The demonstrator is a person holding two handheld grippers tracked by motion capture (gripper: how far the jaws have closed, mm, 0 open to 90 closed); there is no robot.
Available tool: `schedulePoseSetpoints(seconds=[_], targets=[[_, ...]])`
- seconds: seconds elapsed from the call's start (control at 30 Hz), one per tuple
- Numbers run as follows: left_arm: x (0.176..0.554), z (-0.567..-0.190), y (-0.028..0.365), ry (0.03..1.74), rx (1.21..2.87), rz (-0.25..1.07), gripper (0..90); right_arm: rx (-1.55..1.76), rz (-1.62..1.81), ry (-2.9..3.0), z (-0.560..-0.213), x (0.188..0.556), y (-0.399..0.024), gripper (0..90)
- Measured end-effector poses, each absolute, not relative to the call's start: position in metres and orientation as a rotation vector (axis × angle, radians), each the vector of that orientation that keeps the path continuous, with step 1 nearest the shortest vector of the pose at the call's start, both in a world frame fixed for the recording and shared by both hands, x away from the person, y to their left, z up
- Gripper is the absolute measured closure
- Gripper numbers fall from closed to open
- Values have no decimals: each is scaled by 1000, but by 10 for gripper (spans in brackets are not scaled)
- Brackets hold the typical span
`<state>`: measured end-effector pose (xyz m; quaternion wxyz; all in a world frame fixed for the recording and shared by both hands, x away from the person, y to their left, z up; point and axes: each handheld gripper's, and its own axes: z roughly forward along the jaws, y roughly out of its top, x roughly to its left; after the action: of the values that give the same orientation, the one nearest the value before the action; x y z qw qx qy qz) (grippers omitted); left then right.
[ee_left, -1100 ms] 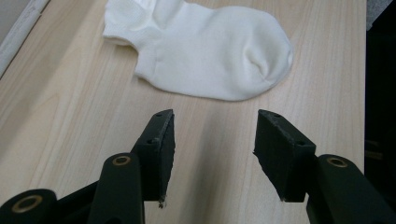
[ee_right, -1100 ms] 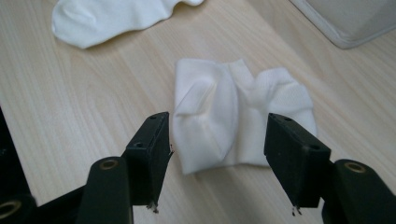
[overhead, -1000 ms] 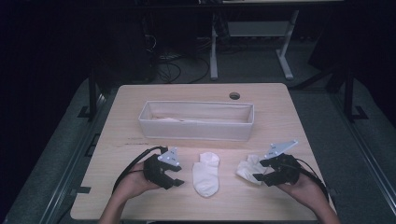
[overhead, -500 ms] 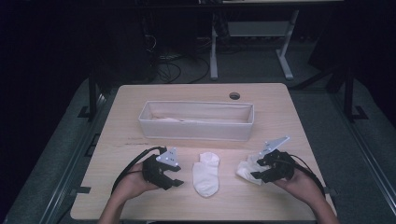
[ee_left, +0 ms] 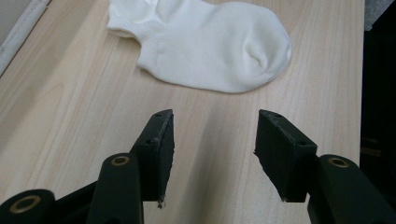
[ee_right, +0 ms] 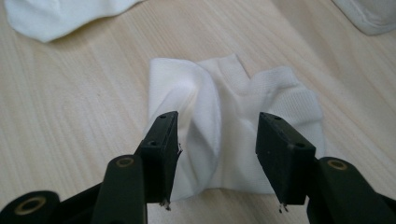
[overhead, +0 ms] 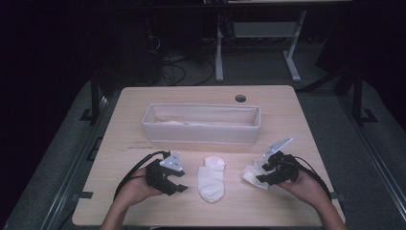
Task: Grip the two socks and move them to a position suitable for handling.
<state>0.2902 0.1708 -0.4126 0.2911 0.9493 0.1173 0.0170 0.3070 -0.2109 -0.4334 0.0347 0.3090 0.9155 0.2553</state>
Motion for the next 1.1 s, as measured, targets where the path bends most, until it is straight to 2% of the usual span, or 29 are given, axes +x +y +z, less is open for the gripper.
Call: schedulePoseSetpoints(seconds=[0.43,0.8,0.9,1.1], targets=[[290,-413,173,313,2529,49,471,969,691,2838,-446,315,-207,533],[290,-413,172,316,2535,45,469,972,673,2845,-446,315,-205,612],[290,-414,172,321,2529,46,468,976,655,2853,-445,316,-203,644],[290,-412,176,327,2523,54,468,972,665,2885,-445,320,-203,769]])
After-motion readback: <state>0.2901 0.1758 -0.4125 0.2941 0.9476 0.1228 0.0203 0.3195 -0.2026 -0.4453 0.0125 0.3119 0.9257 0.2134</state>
